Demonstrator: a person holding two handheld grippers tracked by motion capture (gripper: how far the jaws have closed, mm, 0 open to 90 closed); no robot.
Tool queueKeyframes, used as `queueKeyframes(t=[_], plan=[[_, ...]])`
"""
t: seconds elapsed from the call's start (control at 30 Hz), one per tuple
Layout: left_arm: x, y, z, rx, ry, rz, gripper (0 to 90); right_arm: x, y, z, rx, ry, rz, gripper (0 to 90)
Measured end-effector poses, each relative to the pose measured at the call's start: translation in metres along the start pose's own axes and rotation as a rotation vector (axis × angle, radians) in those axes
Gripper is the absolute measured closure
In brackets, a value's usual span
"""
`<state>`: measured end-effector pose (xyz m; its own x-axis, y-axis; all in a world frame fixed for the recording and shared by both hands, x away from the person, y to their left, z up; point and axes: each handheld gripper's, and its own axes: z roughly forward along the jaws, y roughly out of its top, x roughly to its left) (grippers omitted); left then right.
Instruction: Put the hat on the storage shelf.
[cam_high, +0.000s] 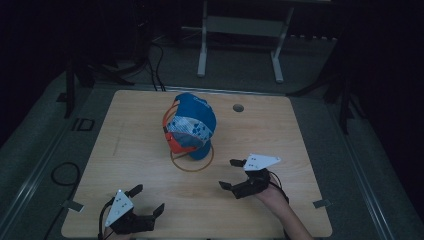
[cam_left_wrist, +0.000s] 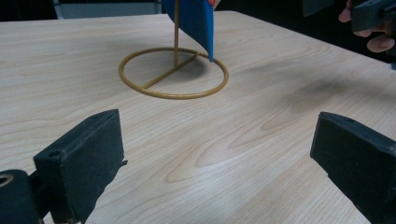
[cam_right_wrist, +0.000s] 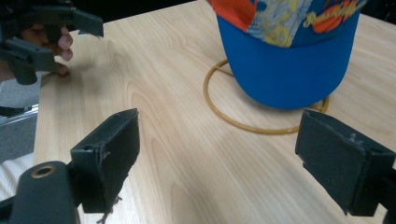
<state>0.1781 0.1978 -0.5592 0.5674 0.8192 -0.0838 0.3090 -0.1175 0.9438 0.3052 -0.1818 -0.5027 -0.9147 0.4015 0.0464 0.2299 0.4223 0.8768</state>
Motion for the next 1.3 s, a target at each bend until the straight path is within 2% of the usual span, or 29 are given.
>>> queueKeyframes(t=[0.2, 0.37, 0.83, 1.3], plan=[[-0.001, 0.0, 0.001, 0.01, 0.002, 0.005, 3.9, 0.0, -0.018, 0.0, 0.034, 0.016, 0.008, 13.5], [0.0, 0.0, 0.001, 0.017, 0.003, -0.007, 3.9, 0.0, -0.031, -0.001, 0.041, 0.019, 0.015, 13.5], [0.001, 0.0, 0.001, 0.018, 0.004, -0.017, 3.9, 0.001, -0.062, -0.019, 0.066, 0.003, 0.014, 13.6], [0.0, 0.0, 0.001, 0.022, 0.001, -0.02, 3.9, -0.001, -0.081, -0.043, 0.065, -0.054, 0.053, 13.7]])
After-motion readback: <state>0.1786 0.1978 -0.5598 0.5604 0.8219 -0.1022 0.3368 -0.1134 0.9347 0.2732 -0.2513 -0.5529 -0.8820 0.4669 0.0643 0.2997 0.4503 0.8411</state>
